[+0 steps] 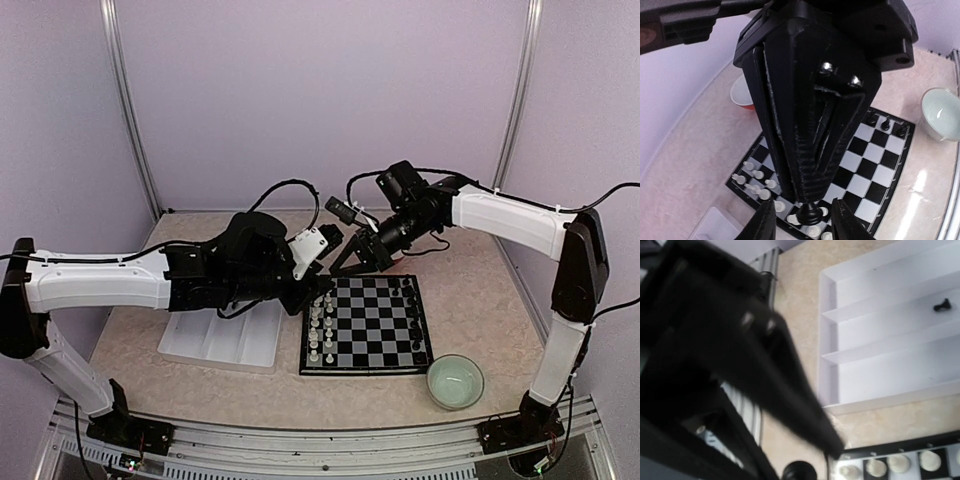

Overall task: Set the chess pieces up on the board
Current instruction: Pass from the left arm to the right, then place the pawn at c7.

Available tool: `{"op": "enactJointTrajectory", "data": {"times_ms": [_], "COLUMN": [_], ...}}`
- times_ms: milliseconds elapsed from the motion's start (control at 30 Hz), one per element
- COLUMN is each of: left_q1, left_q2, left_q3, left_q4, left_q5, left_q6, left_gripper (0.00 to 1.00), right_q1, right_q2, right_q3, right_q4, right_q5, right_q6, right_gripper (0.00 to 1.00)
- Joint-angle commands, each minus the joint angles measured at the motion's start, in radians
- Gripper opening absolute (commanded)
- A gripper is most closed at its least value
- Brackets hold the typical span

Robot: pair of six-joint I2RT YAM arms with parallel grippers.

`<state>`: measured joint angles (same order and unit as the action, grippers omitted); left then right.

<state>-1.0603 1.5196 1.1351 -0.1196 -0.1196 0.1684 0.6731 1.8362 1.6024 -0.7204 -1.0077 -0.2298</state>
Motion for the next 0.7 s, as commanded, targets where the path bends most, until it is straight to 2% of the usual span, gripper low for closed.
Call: {"op": "enactJointTrajectory", "data": {"times_ms": [0,133,300,467,667], "left_q1": [0.0,0.005,0.125,0.28,0.312], "left_q2": [0.001,-0.094,-0.205,-0.302,-0.345], "left_q3": [0.004,-0.077,-0.157,-0.275,-0.309], "left_q4": [-0.017,-0.04,-0.076,0.003,0.036], "left_q5": [-0.127,-0.194,-0.191,-0.155,-0.133], "left_q6": [-0.007,0.027,-0.007,-0.062,-0.071], "left_gripper": [0.46,0.52,0.53,0.52,0.53], "right_q1": [0.001,-0.031,-0.052,-0.061,-0.067], "right_q2": [-0.029,-0.071,-0.115,-0.096,-0.022], "right_q3": [0.025,-0.025,-0.15,-0.233,-0.214], "right_q4": [-0.063,-0.087,-0.058,-0.019,-0.016], "right_q5": [0.157,0.369,0.65,0.806,0.918], "right_q6": [-0.09,-0.181,-0.258,-0.284,-0.265], "right_gripper": [0.0,0.0,0.0,0.0,0.0]}}
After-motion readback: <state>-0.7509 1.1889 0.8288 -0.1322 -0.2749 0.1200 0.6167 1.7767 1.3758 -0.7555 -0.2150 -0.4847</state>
